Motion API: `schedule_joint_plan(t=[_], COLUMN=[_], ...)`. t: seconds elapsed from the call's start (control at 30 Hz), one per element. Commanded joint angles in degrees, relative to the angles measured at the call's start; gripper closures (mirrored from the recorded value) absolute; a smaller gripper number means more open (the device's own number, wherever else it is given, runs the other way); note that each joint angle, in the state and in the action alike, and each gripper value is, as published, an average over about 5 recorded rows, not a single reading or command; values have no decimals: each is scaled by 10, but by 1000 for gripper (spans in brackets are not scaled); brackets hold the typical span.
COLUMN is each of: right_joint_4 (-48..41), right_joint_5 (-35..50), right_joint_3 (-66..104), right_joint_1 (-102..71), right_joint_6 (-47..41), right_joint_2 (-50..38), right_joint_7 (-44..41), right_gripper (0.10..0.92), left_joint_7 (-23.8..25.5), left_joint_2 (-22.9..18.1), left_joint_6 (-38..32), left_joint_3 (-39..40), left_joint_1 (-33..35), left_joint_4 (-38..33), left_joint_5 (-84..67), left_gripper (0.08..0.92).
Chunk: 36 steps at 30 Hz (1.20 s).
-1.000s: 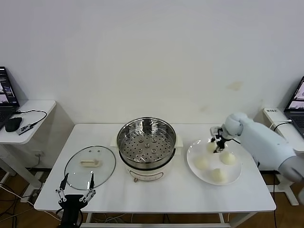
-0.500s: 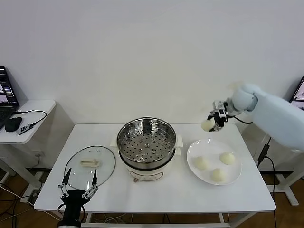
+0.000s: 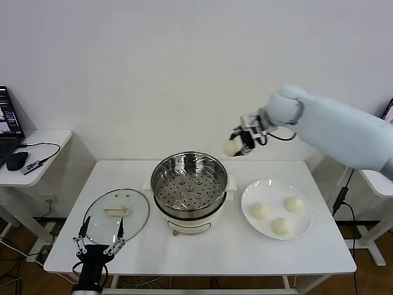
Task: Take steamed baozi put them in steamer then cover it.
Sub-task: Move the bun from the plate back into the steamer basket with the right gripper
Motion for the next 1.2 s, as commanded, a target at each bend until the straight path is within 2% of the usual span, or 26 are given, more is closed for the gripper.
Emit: schedule_joint_plan(t=[0.03, 0.33, 0.53, 0.83, 1.2], right_joint_4=[-23, -138, -186, -236, -281], right_joint_5=[-8, -143, -213, -299, -332], right_joint_3=[-63, -64, -60, -34, -23], right_joint_1=[9, -40, -64, -96, -109], right_joint_6=[104, 238, 301, 345, 373], right_joint_2=[120, 194, 210, 225, 253], right_joint_7=[42, 54, 59, 88, 110], right_gripper=[440, 440, 434, 432, 423], left_joint_7=[0, 1, 1, 2, 2], left_joint_2=[1, -1, -5, -6, -9], left_joint_6=[-1, -1, -1, -1, -1], left_joint_3=[-2, -14, -15, -14, -13], left_joint_1=[2, 4, 5, 2, 1], left_joint_4=[2, 3, 3, 4, 0], left_joint_5=[-2, -6, -5, -5, -4], left_gripper=[177, 177, 177, 177, 177])
